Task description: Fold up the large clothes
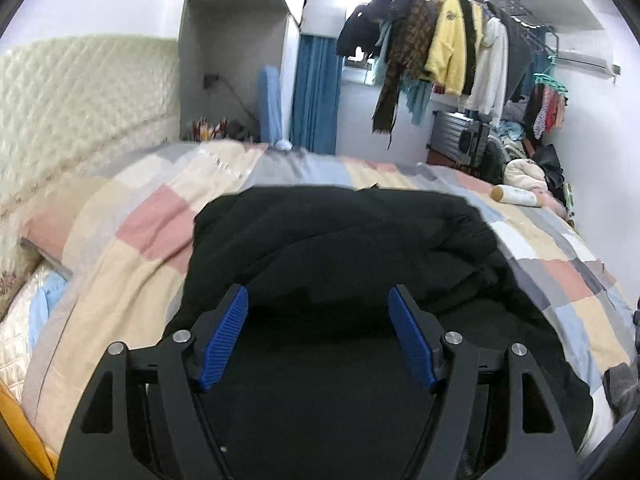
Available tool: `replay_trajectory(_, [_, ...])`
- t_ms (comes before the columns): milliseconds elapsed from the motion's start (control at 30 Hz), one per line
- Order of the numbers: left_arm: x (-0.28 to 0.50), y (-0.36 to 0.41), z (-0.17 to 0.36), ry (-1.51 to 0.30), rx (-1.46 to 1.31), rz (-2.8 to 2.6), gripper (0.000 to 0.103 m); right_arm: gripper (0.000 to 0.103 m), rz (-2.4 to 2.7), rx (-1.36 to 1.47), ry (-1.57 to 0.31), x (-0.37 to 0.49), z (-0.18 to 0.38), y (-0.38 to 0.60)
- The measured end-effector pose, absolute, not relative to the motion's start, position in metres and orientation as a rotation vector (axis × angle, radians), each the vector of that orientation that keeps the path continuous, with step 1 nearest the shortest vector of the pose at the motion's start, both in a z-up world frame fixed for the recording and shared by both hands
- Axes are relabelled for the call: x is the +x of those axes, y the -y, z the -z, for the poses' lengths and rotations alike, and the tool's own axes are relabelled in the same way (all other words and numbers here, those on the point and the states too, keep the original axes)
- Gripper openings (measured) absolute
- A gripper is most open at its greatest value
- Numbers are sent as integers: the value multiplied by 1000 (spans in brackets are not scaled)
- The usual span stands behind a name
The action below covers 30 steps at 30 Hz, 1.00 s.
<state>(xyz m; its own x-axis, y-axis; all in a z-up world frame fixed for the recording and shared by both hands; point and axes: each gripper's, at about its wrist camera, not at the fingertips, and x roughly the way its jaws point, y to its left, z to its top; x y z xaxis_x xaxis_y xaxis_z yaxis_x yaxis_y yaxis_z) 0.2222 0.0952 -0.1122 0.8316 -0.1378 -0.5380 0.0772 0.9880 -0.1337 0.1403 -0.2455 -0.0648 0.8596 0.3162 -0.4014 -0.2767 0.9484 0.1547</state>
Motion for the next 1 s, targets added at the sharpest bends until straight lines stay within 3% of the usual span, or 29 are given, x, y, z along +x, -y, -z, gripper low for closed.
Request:
replay_trajectory(300, [267,-135,157,-704,-134,15,88,100,-338,129,-592,287,81,218])
replay_trajectory(367, [277,-138,168,-742,-118,-13,101,98,-333,129,-614,314,96,214])
replay_trajectory(500, [292,-140,187,-769,-71,-85,103,91,-328,170,-633,348,122,213])
replay_trajectory(933, [325,-149,223,-801,36,-252,103,24,-322,178,-697,383,164,210])
replay_trajectory(1000, [326,-158,221,-771,-12,-277,103,19,-334,150,-692,381,158,202])
